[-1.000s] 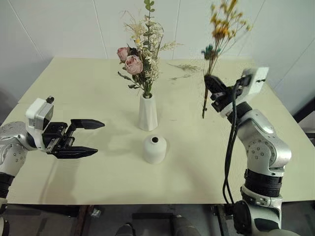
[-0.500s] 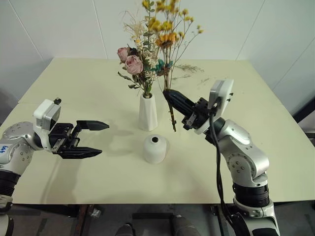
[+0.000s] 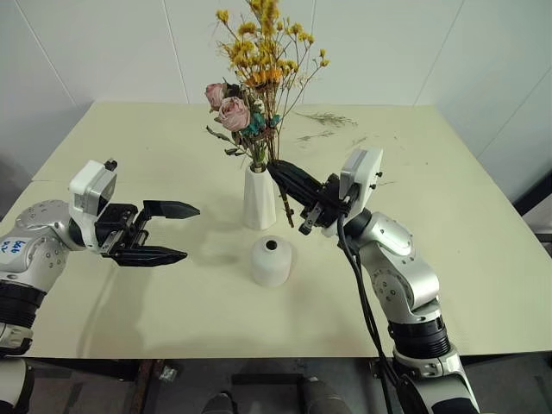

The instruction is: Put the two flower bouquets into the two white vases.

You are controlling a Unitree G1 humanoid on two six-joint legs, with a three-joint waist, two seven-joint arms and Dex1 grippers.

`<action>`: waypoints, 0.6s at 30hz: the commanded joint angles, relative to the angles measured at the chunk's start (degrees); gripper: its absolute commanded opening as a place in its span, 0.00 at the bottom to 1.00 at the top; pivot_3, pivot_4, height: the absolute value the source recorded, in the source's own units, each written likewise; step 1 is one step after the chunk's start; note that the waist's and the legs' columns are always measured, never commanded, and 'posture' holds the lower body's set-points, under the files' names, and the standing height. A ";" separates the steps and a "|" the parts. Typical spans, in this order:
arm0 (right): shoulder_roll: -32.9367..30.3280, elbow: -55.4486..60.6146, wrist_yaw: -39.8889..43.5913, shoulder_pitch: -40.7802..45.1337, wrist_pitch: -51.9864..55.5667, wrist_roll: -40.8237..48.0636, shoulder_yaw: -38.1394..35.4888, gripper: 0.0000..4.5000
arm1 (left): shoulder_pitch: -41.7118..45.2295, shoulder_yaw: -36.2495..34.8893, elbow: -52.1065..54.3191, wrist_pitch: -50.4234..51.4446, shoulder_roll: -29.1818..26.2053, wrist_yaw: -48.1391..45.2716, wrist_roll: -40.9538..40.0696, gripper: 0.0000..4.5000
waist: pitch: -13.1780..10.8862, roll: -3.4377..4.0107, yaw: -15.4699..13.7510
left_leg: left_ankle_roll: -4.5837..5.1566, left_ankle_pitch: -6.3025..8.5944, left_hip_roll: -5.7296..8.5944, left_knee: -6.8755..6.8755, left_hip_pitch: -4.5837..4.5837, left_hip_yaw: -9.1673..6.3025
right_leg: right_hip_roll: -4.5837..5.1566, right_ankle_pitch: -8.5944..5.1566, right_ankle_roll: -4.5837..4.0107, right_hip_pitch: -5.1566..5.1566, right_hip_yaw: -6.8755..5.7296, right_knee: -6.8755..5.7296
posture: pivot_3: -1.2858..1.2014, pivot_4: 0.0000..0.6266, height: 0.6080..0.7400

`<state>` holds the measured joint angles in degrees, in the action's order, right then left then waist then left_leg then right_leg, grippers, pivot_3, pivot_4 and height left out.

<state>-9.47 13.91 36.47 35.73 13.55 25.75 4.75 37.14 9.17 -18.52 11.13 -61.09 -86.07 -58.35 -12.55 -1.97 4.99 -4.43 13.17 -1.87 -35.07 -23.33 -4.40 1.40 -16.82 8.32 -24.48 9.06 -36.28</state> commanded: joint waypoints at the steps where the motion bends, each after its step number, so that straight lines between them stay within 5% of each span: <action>1: 0.28 0.59 0.63 1.63 -1.63 0.62 -0.57 0.01 | 1.00 -0.65 0.63 -0.54 0.34 -6.43 -0.09 1.00 | 0.00 0.00 -0.03 | 0.00 0.00 0.00 -0.01 0.00 0.00 | 0.00 0.00 0.00 0.00 0.00 -0.02 | 0.52 0.24 1.00; 18: 4.04 2.44 0.31 -2.60 -1.63 0.82 3.95 0.01 | -1.86 -2.71 2.55 0.19 -0.23 -6.43 0.01 1.00 | 0.00 0.00 0.01 | 0.00 -0.01 0.00 -0.04 0.03 -0.01 | -0.02 -0.06 -0.06 -0.04 0.01 -0.20 | 0.52 0.24 1.00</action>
<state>-6.83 12.88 37.26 33.70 12.50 25.77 7.46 35.45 8.88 -17.56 11.15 -60.19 -86.07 -58.03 -12.55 -1.97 5.00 -4.43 13.16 -1.88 -35.11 -23.29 -4.40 1.38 -16.89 8.26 -24.52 9.07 -36.48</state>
